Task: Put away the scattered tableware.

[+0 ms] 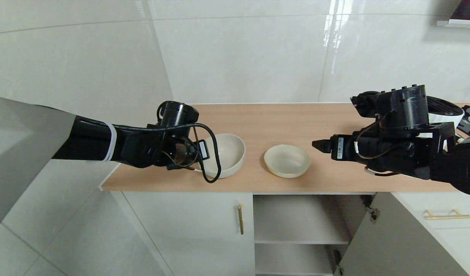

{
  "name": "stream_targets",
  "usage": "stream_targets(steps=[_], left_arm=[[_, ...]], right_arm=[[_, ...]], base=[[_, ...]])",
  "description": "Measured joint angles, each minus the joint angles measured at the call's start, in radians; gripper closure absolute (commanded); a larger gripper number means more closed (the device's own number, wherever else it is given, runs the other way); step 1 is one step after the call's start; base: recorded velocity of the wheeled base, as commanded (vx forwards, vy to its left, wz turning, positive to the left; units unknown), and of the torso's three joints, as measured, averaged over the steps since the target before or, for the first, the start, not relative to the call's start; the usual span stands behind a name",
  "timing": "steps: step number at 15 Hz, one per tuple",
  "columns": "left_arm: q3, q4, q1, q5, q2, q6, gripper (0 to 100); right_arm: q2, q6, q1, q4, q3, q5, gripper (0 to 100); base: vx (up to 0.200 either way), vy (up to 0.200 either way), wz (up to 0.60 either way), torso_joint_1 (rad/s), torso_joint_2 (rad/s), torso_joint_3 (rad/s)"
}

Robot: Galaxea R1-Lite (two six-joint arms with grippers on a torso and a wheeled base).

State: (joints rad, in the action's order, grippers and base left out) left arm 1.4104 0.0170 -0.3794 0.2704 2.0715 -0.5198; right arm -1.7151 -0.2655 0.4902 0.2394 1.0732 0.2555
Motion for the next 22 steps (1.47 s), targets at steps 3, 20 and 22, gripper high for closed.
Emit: stream_targets(steps=[3,20,22], left_arm=[[-0.014,0.004,0.000,0.000,-0.038,-0.018,100],[-0.344,-0.067,-0.019,-0.116,-0.596,0.120,100],[-0.344,-0.069,-0.021,-0.116,-0.599,0.120,100]], right_arm=[[-0.001,0.001,-0.003,-0.003,0.002,0.000,0],[-0.425,-0.085,-0.040,-0.176,0.366,0.146,0],[-0.439,-0.093,-0.040,-0.175,0.373,0.147,100]], base=[[0.000,0.000,0.00,0.000,0.00,0.000],[0.000,0.000,0.00,0.000,0.00,0.000],[0.000,0.000,0.00,0.000,0.00,0.000]])
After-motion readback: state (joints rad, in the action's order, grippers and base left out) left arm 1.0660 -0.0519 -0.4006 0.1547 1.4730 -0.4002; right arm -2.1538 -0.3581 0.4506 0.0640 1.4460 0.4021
